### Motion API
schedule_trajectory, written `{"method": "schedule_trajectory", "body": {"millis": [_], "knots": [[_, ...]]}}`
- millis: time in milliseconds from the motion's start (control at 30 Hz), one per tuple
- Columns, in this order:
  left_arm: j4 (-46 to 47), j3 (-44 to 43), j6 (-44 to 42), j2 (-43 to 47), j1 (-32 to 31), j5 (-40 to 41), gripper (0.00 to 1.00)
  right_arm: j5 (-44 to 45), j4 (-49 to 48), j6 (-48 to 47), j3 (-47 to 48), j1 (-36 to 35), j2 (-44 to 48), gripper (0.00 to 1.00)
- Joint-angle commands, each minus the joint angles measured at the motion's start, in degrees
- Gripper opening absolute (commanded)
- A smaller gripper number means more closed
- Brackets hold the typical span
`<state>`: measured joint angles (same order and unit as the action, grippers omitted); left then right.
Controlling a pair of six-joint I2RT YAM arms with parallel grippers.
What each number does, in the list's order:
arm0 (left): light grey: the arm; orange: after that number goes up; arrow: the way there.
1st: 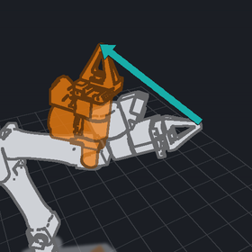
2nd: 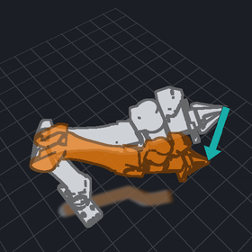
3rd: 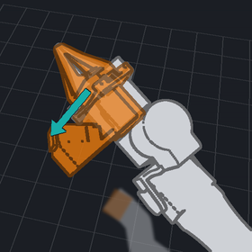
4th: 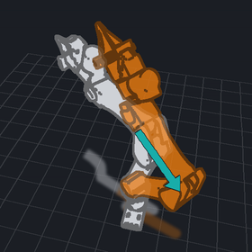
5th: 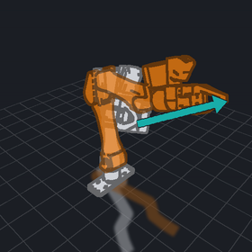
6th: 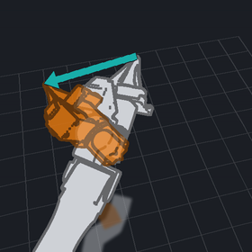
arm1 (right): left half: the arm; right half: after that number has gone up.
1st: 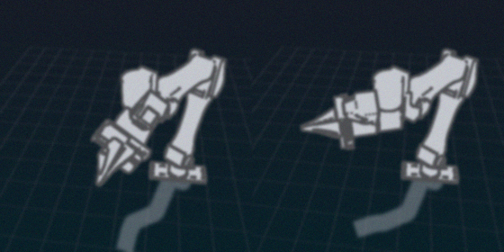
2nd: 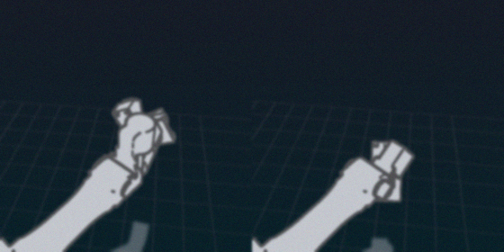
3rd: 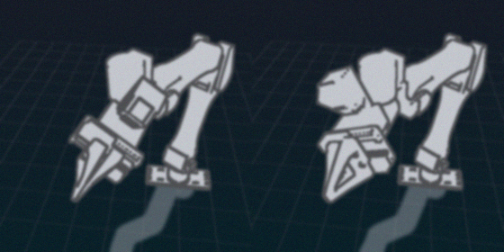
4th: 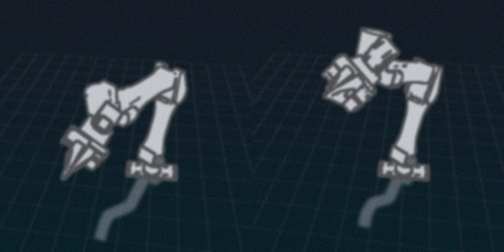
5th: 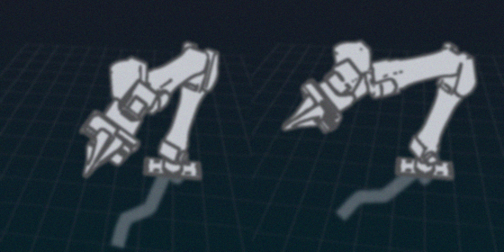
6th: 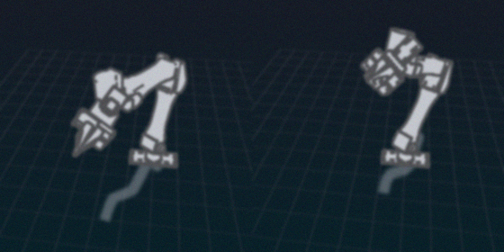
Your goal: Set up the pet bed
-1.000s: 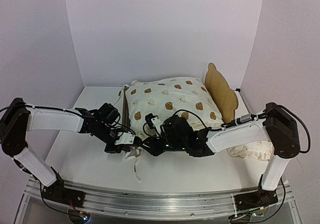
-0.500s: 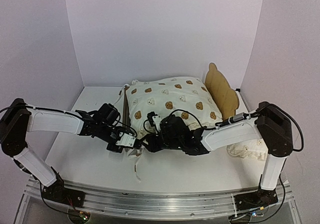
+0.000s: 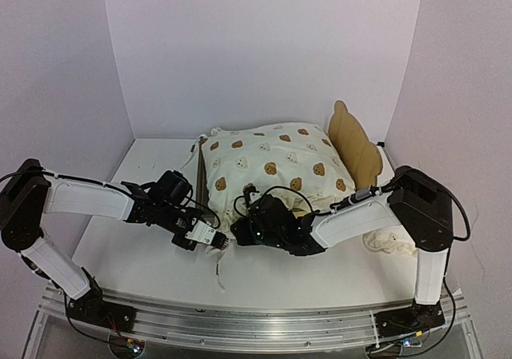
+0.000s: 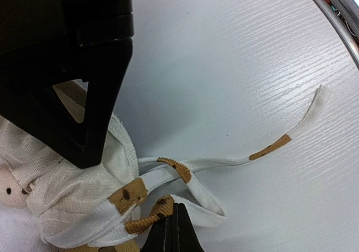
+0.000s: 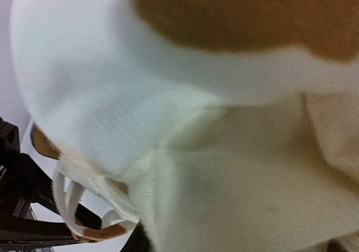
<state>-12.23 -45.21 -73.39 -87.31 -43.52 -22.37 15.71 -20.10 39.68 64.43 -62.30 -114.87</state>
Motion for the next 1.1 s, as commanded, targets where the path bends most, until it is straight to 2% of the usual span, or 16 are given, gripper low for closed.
{"method": "schedule_trajectory", "body": {"millis": [0, 67, 167, 367, 500, 800, 900, 1067], "knots": [[5.52, 0.63, -2.85, -0.81, -0.25, 0.12, 0.0, 5.58, -1.25, 1.66, -1.42, 1.24, 1.82, 0.22], [8.83, -0.13, 0.93, -2.62, -0.21, 2.58, 0.0, 3.69, -1.27, 0.48, -1.85, 1.3, 2.45, 0.24], [8.69, -2.09, 5.4, -4.5, 0.59, 5.06, 0.0, 0.38, -1.89, -1.52, -3.7, 1.37, 4.6, 0.25], [10.1, -1.66, 5.69, -4.93, 2.16, 6.92, 0.0, -4.09, -2.73, -6.83, -8.35, 1.41, 10.57, 0.28], [9.53, -3.37, 8.18, -4.45, 3.61, 8.39, 0.0, -10.21, -3.28, -8.37, -8.44, 1.43, 12.57, 0.27], [-5.92, -4.92, 20.13, 0.45, 6.39, 2.37, 0.0, -15.1, -7.67, -7.47, -0.17, 0.43, 5.97, 0.28], [-13.04, -6.99, 26.74, -0.08, 6.53, 1.48, 0.0, -15.23, -10.94, -7.9, 0.85, 0.25, 3.7, 0.27], [-23.71, -13.33, 43.11, -2.17, 6.61, 0.14, 0.0, -13.01, -11.21, -9.4, 2.29, 0.06, 1.87, 0.27]]}}
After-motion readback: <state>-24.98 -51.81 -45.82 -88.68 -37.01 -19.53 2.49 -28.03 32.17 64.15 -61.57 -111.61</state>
